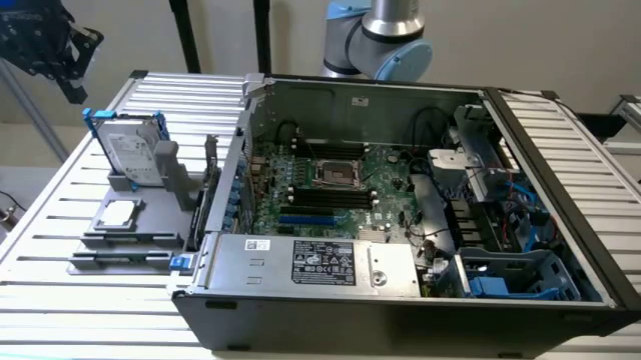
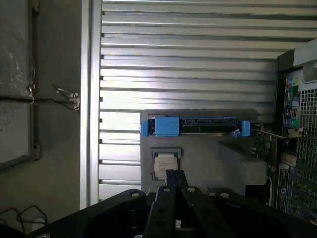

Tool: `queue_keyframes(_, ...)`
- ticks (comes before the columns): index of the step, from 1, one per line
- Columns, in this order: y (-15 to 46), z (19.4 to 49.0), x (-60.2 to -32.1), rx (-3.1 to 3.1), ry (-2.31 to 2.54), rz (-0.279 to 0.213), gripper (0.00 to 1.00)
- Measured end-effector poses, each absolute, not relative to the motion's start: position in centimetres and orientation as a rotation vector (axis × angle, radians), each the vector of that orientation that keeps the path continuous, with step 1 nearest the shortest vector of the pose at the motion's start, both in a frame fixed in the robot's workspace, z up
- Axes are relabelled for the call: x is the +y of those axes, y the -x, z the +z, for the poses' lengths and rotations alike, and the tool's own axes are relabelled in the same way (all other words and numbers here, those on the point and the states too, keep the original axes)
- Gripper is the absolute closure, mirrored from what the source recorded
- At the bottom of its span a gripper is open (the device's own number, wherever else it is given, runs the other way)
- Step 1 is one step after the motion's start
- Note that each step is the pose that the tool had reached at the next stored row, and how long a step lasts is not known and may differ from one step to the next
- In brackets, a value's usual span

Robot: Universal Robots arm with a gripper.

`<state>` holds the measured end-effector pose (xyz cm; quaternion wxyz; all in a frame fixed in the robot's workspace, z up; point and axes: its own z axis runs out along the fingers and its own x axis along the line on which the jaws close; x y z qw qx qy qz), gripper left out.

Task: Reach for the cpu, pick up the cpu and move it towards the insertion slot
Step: 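Pick up the cpu and move it towards the insertion slot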

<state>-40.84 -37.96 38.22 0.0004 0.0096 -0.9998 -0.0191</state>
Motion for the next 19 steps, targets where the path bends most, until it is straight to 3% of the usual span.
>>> queue_keyframes(6, 40.8, 38.2, -38.2, -3.14, -0.03, -0.06, 0.89)
queue_keyframes(19, 40.8, 36.7, -42.0, -3.14, -0.031, -0.058, 0.89)
